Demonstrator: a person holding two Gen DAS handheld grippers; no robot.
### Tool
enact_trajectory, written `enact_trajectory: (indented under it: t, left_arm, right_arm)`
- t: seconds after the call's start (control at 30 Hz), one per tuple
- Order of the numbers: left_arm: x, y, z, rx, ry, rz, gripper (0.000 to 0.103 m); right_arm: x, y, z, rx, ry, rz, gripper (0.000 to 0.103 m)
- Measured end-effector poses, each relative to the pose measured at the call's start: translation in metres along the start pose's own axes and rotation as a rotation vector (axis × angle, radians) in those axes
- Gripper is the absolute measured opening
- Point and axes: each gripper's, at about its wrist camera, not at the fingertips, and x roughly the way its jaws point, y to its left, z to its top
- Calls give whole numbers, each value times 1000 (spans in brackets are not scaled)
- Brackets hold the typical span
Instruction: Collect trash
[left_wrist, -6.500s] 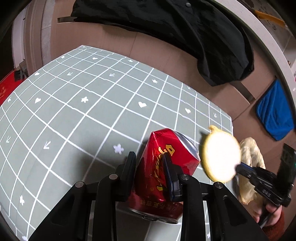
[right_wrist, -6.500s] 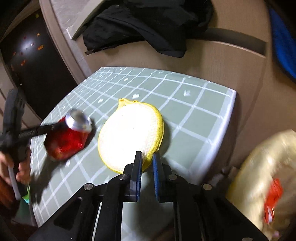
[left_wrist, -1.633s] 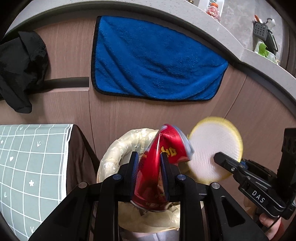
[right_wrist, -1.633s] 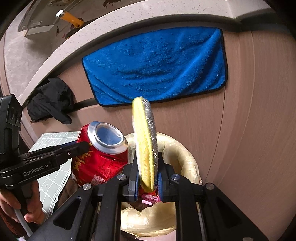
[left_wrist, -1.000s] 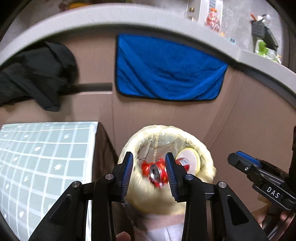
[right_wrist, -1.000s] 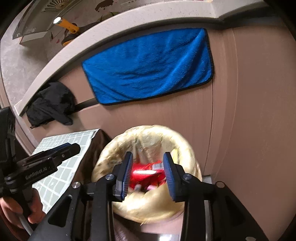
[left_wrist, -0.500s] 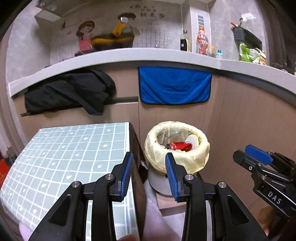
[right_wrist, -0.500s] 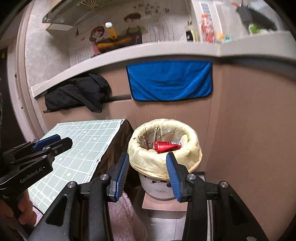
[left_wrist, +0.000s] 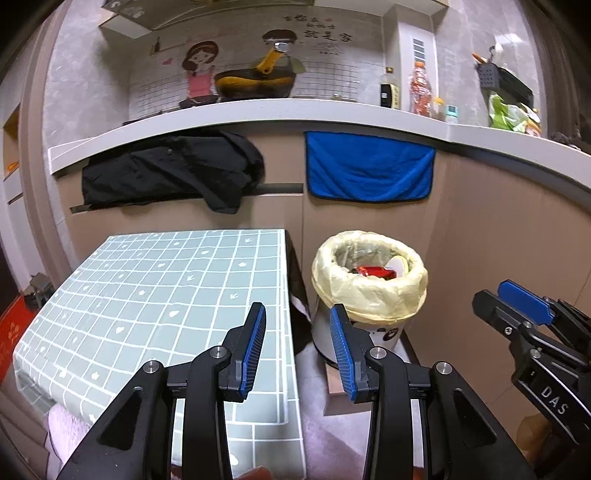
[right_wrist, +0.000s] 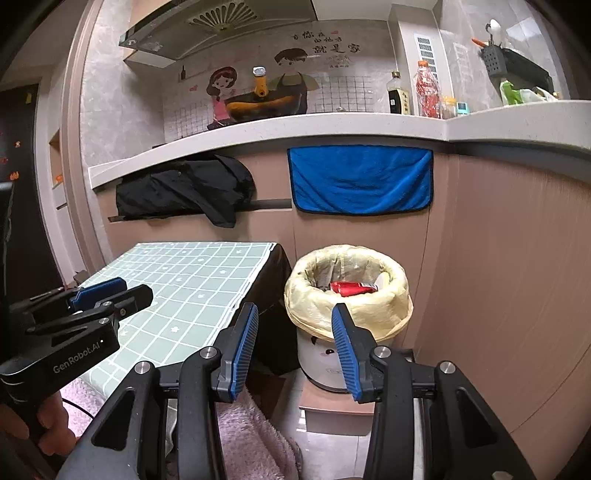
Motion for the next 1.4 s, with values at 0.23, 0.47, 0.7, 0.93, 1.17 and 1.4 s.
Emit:
enact_trajectory:
  t: [0.23,0.47,0.7,0.93,1.17,1.4]
  left_arm:
    - [-4,2,-2,0,-9,6,37]
    - [-5,3,-2,-1,-9,5,37]
    - [-7,3,-1,6,-17,-6,37]
    - [-11,1,0,21,-30,-23,37]
    - [-11,-2,1,24,-36,-27,37]
    - [-12,-5,0,27,-38,-35,37]
  right_arm:
    - [-4,5,1,-6,-17,-1,39]
    - [-3,3,1,-2,-12,2,39]
    - [-3,2,1,3,-18,-8,39]
    - [-6,2,0,1,-27,-16,39]
    - [-9,2,0,0,-33,-22,39]
    - [-10,1,1,6,-34,-26,39]
